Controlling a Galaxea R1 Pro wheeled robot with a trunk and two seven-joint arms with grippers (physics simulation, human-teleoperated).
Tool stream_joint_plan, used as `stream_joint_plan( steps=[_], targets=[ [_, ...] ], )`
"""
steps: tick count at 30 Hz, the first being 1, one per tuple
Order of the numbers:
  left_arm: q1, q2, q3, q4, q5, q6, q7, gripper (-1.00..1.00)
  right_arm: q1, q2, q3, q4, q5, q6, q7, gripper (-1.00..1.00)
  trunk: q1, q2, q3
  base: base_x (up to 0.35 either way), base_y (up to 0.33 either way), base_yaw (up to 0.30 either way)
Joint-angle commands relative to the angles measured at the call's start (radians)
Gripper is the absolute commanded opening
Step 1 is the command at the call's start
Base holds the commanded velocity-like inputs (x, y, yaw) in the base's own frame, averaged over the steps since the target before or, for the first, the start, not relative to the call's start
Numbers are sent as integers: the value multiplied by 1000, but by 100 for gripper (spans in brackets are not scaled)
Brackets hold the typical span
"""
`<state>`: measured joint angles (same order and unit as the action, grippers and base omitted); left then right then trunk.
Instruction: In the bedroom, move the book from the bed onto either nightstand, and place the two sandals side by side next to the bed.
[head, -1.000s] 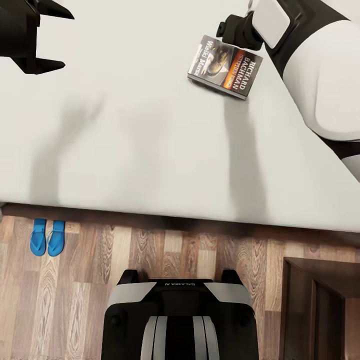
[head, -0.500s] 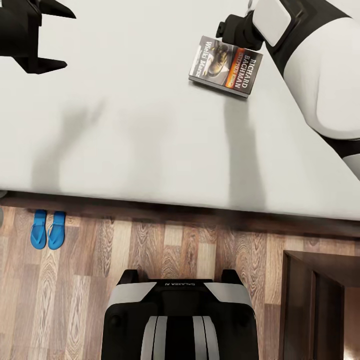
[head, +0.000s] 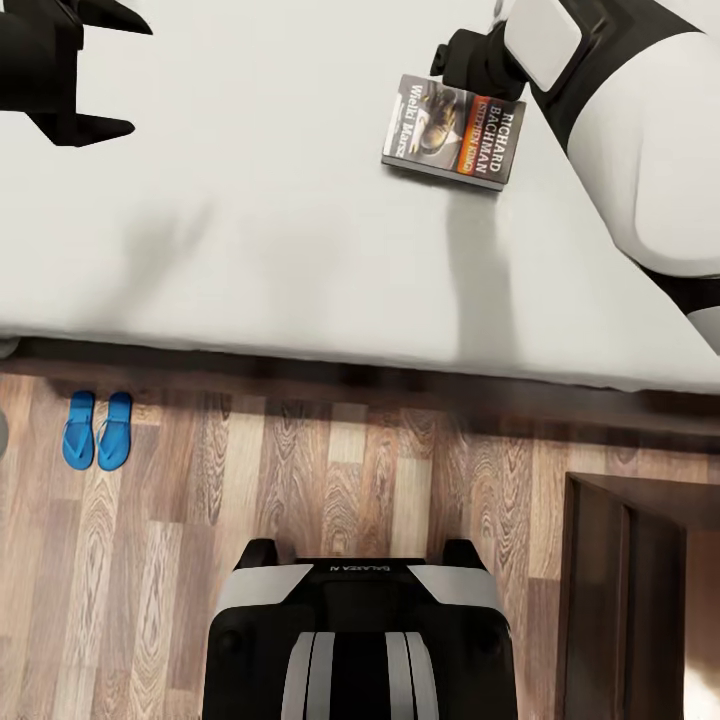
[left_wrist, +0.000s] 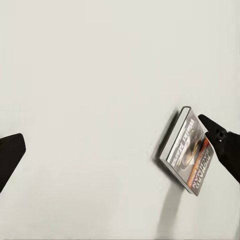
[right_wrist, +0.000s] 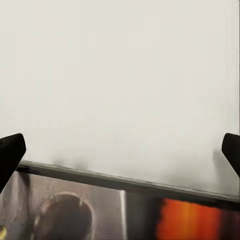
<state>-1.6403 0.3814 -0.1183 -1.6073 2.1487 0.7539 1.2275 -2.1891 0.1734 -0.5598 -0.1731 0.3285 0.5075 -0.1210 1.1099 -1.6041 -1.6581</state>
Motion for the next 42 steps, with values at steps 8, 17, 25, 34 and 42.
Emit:
stream_joint_plan(
  steps=[8,17,25,34,42],
  targets=[
    [-1,1,0,0,5,6,8,100,0,1,-18,89,5,6,-1,100,0,0,-1,-136,0,0],
    [0,1,0,0,5,6,9,100,-2,1,-18,89,4,-1,4,100,0,0,0,-20,0,-24],
    [0,2,1,0,5,6,9,100,-3,1,-18,89,3,-3,9,100,0,0,3,-24,0,-121],
    [0,2,3,0,5,6,9,100,-3,1,-18,89,3,-3,9,100,0,0,6,-253,0,-99],
    [0,2,3,0,5,6,9,100,-3,1,-18,89,3,-3,12,100,0,0,8,-133,0,-56]
  ],
)
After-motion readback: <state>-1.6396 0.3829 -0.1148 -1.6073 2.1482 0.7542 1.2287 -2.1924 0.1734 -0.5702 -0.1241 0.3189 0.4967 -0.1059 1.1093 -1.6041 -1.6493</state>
